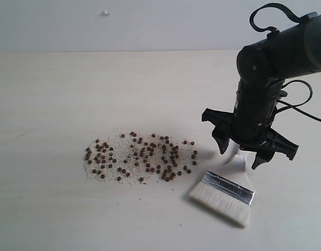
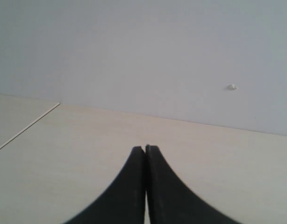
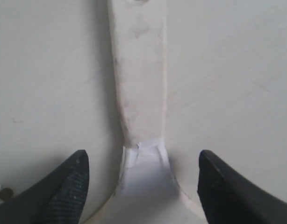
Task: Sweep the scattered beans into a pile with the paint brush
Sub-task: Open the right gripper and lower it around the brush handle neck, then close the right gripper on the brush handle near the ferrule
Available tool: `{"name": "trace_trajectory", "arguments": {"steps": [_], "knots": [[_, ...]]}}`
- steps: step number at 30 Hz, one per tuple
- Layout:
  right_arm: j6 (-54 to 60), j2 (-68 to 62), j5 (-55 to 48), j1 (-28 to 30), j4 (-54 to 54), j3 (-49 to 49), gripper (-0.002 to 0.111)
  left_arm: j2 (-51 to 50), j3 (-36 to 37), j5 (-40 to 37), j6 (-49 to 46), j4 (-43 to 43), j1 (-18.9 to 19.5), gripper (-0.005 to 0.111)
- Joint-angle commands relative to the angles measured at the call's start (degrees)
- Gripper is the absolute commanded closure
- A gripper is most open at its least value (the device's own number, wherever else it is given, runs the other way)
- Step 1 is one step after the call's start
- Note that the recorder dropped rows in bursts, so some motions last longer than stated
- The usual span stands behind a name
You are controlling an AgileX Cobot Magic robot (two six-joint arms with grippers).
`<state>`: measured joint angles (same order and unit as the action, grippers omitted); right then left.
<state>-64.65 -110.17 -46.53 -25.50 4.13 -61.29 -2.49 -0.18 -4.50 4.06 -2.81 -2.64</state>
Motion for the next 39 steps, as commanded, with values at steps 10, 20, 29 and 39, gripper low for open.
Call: {"name": "trace_trajectory", "arguments": {"steps": [10,20,29,39], "knots": [[-1.54,-0.41,3.86,0.3,0.74,1.68,0.046,0.45,0.18,0.08,0.5,0.0,-0.26,0.107],[-1.43,-3.78,3.35,0.3,0.24,1.68,0.046,0.45,0.18,0.08,0.5,0.0,-0.26,0.107],[0.54,-3.24,1.0,0.3,-0.84,1.42,0.05,0.45,0.18,0.08,0.5,0.0,-0.26,0.107],[1.04,-2.48,-1.9,0.3,-1.27,1.42,0.055,0.45,0.18,0.08,0.5,0.0,-0.26,0.107]]}}
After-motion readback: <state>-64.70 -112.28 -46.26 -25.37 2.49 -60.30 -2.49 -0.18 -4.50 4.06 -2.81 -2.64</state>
